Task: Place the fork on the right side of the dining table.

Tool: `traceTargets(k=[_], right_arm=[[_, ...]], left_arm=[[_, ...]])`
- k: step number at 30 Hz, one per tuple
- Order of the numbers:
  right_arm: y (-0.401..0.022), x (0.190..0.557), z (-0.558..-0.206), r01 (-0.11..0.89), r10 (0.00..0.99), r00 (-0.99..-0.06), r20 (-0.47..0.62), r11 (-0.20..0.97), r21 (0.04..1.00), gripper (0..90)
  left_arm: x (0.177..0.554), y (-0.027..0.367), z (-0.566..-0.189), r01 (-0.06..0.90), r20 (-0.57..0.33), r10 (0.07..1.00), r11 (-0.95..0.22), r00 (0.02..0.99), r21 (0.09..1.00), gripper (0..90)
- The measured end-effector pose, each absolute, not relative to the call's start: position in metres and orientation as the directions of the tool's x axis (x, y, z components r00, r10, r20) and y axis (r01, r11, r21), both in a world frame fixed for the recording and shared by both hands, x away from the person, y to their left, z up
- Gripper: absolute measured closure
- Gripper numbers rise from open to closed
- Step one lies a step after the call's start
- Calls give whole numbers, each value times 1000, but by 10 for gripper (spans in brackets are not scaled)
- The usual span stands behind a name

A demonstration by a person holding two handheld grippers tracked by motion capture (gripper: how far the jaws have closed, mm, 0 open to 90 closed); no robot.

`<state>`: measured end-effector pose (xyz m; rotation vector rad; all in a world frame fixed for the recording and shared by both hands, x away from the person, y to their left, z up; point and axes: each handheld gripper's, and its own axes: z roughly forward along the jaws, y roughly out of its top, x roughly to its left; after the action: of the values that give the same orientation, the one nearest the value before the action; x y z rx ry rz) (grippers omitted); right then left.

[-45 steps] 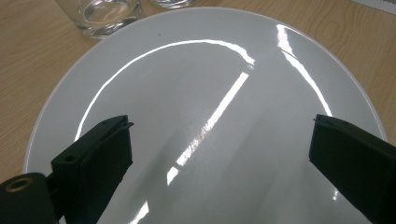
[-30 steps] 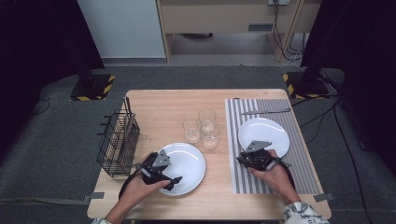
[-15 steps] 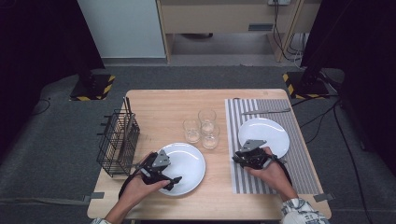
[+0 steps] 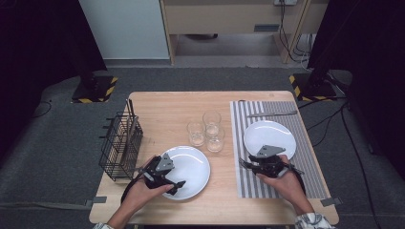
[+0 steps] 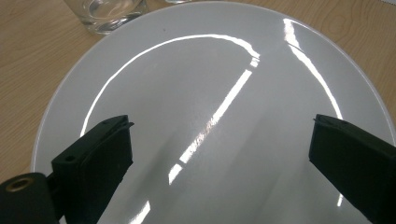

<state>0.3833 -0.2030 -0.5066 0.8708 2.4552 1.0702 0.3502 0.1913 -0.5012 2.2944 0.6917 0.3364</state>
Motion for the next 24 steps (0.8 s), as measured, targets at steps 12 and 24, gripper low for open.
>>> traceTargets(k=[12, 24], right_arm=[[-229, 363, -520, 449, 697, -716, -44, 507, 736, 657], [-248, 351, -527, 479, 728, -685, -37, 488, 729, 620]], left_arm=[[349, 189, -502, 381, 43, 562, -613, 826, 692, 50], [349, 188, -502, 377, 45, 557, -618, 830, 690, 50]])
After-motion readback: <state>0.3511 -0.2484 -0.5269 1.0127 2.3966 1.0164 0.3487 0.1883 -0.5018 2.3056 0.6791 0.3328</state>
